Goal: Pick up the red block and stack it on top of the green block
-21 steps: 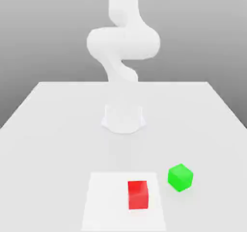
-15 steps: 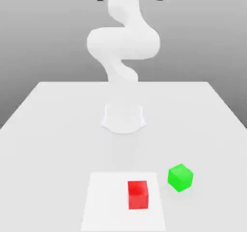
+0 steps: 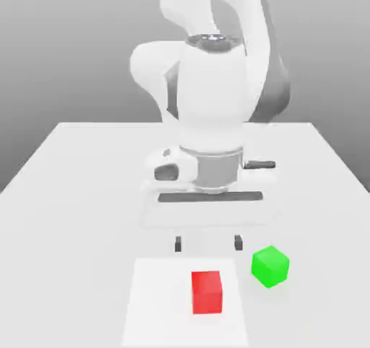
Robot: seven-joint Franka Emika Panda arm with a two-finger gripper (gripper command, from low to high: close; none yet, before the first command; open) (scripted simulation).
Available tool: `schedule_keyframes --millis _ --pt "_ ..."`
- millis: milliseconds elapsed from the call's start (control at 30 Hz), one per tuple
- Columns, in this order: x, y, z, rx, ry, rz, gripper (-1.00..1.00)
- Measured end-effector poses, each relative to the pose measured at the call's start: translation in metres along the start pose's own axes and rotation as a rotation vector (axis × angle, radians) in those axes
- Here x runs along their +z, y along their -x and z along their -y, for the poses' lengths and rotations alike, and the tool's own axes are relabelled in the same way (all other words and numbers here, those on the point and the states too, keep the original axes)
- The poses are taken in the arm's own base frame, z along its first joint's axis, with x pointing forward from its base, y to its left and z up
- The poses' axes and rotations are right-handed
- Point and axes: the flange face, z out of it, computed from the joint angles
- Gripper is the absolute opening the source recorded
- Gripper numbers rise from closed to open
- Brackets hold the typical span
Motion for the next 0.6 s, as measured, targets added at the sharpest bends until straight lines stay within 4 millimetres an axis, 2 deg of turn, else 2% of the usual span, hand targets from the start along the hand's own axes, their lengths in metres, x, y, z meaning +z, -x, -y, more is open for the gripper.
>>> schedule_keyframes --millis 167,200,433,600 --pt "0.060 0.005 -0.004 0.000 0.016 0.017 0.00" --pt "0.070 0.006 -0.005 0.000 0.017 0.017 -1.00" --pt "0.073 0.006 -0.005 0.000 0.017 0.017 -1.00" --pt "0.026 0.005 -0.004 0.000 0.017 0.017 -1.00"
